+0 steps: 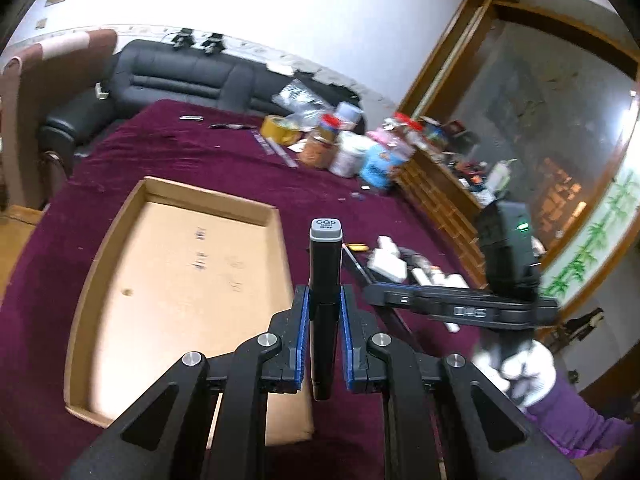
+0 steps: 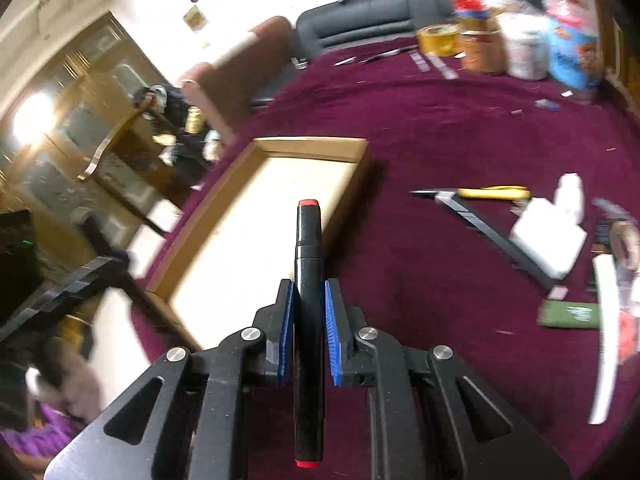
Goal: Organize rigid objects
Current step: 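Carry both markers into the cardboard tray and open both tools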
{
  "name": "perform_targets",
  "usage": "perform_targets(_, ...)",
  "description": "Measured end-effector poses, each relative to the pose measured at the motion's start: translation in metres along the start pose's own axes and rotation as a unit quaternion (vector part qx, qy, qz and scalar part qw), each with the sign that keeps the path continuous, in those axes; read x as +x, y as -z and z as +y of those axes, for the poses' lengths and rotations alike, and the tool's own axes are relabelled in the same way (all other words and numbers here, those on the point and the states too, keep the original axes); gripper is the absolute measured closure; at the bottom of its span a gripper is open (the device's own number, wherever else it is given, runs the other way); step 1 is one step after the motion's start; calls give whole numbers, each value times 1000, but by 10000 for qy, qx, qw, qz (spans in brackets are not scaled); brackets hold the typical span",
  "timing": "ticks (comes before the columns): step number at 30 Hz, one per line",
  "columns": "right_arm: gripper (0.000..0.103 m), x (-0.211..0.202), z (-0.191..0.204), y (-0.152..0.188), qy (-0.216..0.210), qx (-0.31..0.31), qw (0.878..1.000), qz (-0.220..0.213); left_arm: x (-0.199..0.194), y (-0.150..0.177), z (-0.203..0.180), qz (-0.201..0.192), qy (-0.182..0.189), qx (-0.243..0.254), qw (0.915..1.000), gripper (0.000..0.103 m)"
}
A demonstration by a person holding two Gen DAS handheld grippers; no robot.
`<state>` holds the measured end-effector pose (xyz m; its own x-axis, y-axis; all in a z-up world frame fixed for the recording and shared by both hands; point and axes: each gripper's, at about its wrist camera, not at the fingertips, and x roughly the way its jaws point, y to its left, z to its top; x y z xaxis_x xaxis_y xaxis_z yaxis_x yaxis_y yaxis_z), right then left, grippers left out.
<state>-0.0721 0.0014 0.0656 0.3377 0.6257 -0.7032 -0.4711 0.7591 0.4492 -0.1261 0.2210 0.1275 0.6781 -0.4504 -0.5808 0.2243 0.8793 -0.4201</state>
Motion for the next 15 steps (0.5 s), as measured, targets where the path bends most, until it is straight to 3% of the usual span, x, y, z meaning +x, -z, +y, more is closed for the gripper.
perform_targets(2, 90, 15, 10, -12, -161, 152, 9998, 26, 13, -11, 14, 162, -44, -63, 9998, 92)
perform_targets(5, 90, 43, 18, -29, -56, 347, 9994, 42, 41, -29, 32, 379, -63, -199, 9991, 92)
perform_targets(7, 90, 60, 17, -41, 162, 468, 9988, 9, 60, -38, 41, 489, -263, -165, 9983, 92)
perform_targets(15, 90, 99, -18, -68, 621, 1199, 9908, 25, 141, -57, 72, 1177, -197, -525, 9915, 91)
